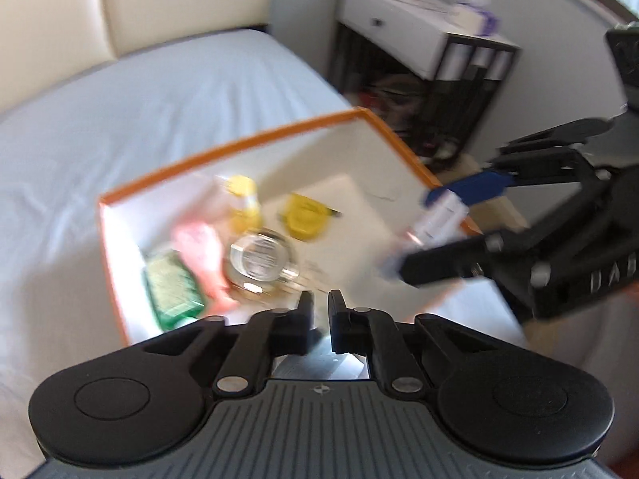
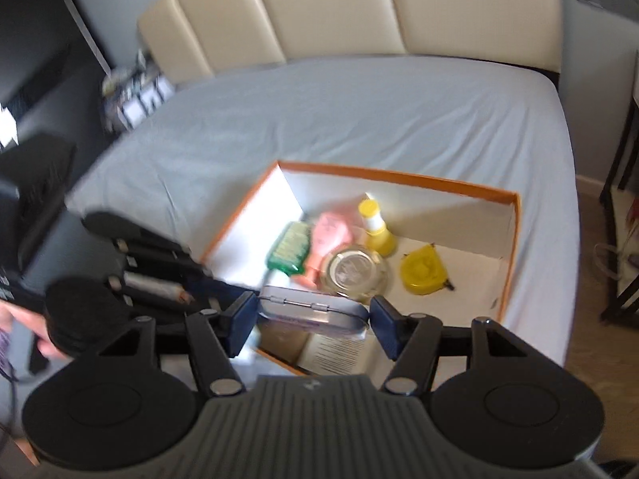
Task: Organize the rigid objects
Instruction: 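Carry the pink tin into the box with the right tool while the left tool grasps the white jar, then lower the white jar into the box with the left tool while the right tool releases the pink tin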
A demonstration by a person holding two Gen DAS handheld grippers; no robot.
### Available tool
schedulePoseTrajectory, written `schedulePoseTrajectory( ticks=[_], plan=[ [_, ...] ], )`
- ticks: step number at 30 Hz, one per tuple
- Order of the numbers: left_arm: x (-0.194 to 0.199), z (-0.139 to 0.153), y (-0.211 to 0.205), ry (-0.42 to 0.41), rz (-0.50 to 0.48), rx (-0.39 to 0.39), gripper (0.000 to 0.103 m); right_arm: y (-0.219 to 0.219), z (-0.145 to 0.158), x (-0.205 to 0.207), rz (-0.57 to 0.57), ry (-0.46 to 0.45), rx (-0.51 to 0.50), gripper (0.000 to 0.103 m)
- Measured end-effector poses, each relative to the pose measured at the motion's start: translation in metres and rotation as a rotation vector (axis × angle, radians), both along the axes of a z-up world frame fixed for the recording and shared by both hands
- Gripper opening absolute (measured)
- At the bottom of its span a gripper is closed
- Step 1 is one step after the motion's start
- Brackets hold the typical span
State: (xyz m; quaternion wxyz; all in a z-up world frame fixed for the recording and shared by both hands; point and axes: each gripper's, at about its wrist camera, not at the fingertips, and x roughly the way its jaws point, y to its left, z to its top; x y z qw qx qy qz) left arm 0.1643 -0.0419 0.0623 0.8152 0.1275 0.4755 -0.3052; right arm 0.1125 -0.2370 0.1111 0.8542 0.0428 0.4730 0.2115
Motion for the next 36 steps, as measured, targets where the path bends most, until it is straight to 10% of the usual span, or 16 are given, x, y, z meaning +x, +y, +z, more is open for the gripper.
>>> schedulePoseTrajectory(
  ticks=[11, 17, 24, 36],
  plan=[
    [0.02, -0.016, -0.014, 0.025, -0.056, -0.01, 0.01, -0.018, -0.056, 0.06, -0.028, 0.147, -0.135, 0.062],
    [0.028, -0.033, -0.019, 0.015, -0.005, 0.113, 0.011, -0.01, -0.079, 0.066, 0.024, 0.209, -0.232, 0.062],
    [0.047, -0.04, 0.0, 0.023, 0.112, 0.14, 0.056, 0.003, -0.087, 0.067, 0.056, 0.22, -0.255, 0.062],
    [0.075, -0.084, -0.003, 0.186, 0.209, 0.19, 0.063, 0.018, -0.099, 0.07, 0.149, 0.187, -0.39, 0.062]
  ],
)
